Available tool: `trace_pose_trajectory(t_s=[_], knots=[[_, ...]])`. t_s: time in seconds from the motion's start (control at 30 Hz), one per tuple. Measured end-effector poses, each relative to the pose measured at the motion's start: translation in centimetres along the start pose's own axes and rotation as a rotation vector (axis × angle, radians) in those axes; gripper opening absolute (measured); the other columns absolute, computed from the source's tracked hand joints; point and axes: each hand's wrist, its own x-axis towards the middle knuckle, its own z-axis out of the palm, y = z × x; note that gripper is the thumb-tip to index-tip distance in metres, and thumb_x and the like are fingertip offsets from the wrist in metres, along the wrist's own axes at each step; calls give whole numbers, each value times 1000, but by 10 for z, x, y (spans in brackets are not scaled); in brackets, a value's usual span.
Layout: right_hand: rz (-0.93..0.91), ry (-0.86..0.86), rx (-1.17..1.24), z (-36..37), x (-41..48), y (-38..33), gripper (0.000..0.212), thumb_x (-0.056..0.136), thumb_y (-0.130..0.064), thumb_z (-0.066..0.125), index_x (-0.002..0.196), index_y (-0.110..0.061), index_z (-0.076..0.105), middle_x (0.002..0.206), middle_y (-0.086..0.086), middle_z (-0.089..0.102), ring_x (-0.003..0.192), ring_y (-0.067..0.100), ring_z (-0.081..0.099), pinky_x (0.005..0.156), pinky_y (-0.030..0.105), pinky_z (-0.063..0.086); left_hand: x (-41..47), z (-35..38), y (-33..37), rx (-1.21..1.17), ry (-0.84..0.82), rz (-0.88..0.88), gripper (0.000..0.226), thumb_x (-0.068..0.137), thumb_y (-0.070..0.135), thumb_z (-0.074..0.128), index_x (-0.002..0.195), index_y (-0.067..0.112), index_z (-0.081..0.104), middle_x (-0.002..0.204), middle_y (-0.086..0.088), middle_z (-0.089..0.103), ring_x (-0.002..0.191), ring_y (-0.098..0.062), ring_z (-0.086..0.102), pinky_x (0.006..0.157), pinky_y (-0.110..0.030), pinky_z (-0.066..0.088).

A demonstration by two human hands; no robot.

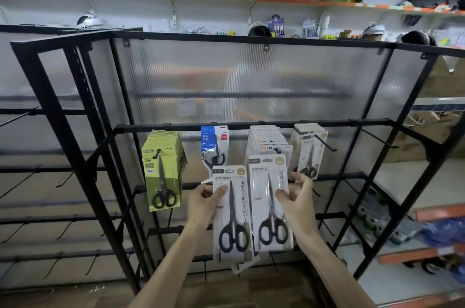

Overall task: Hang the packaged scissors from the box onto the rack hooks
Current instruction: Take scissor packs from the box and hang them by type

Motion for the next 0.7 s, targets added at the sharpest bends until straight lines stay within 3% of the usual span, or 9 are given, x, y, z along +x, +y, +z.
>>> trace_pose_trajectory(t_s=[0.13, 0.27, 0.37, 0.5, 0.7], knots=[[21, 52, -17, -16, 15, 6, 27, 95, -12, 63, 119, -20, 53, 106, -3, 68, 97, 8, 66, 78, 24, 51, 1, 11, -4, -3, -17, 10, 29, 84, 30, 82, 84, 6, 65, 78, -7, 74, 67, -18, 67, 63, -29, 52], [42, 149, 9, -32, 22, 15, 23, 97, -13, 62, 118, -17, 55, 103, -6, 66, 94, 4, 63, 76, 21, 48, 2, 25, -9, 22, -60, 14, 32, 82, 35, 83, 74, 13, 61, 65, -2, 65, 65, -18, 56, 69, -33, 46], [56, 232, 24, -51, 32, 19, 21, 97, -14, 62, 116, -15, 55, 103, -3, 65, 94, 6, 62, 77, 22, 48, -3, 41, -9, 27, -135, 46, 27, 84, 33, 81, 79, 11, 67, 77, -10, 72, 71, -20, 62, 70, -29, 50], [56, 331, 3, -87, 59, 17, 18, 97, -14, 61, 113, -16, 54, 103, -1, 64, 90, 8, 62, 72, 22, 46, -8, 68, -4, 71, -224, 80, 19, 88, 24, 78, 85, 8, 69, 73, -1, 68, 69, -14, 58, 54, -11, 47], [95, 317, -78, -134, 108, 18, 18, 96, -11, 61, 112, -13, 54, 104, 4, 65, 90, 15, 63, 73, 27, 50, -9, 115, 1, 114, -258, 96, 28, 87, 28, 79, 89, 2, 68, 72, -7, 62, 64, -18, 54, 57, -16, 52]])
